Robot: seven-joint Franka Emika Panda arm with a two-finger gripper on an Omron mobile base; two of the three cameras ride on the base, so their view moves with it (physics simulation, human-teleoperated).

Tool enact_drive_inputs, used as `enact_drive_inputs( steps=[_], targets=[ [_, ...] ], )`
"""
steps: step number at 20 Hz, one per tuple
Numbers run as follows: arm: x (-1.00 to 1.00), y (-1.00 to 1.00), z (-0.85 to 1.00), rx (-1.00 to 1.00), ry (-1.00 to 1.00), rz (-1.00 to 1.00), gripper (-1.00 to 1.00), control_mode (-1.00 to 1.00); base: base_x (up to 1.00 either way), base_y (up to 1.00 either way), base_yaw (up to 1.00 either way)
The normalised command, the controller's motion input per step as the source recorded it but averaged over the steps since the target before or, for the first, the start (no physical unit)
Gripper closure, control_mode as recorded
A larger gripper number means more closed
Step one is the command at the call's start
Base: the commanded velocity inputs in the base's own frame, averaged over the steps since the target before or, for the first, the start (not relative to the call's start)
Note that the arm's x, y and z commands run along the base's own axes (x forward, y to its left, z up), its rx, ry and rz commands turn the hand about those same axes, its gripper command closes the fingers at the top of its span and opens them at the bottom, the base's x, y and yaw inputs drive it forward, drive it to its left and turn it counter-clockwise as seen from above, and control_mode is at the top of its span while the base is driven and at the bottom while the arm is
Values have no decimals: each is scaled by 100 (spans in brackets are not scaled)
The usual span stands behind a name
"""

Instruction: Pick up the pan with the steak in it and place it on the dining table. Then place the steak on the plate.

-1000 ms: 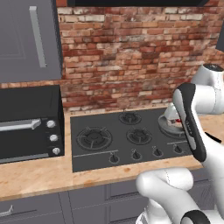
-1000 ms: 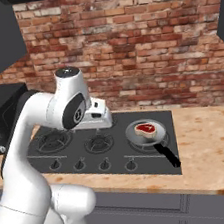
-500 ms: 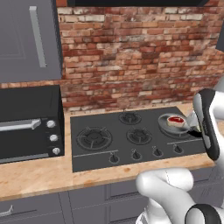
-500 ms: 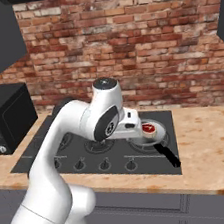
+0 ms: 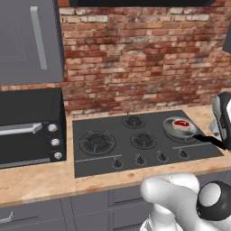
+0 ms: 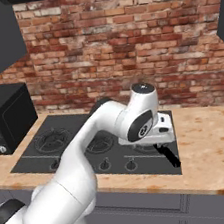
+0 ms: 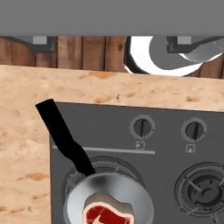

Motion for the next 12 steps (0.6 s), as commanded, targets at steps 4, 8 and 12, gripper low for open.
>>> enact_drive_inputs(
  steps=[4, 8, 12],
  targets=[
    [23, -73, -31, 0, 9, 0, -100, -100, 0, 0, 0],
    [15, -32, -24, -4, 4, 0, -100, -100, 0, 0, 0],
    [0, 0, -4, -1, 0, 0, -100, -100, 0, 0, 0]
  ],
)
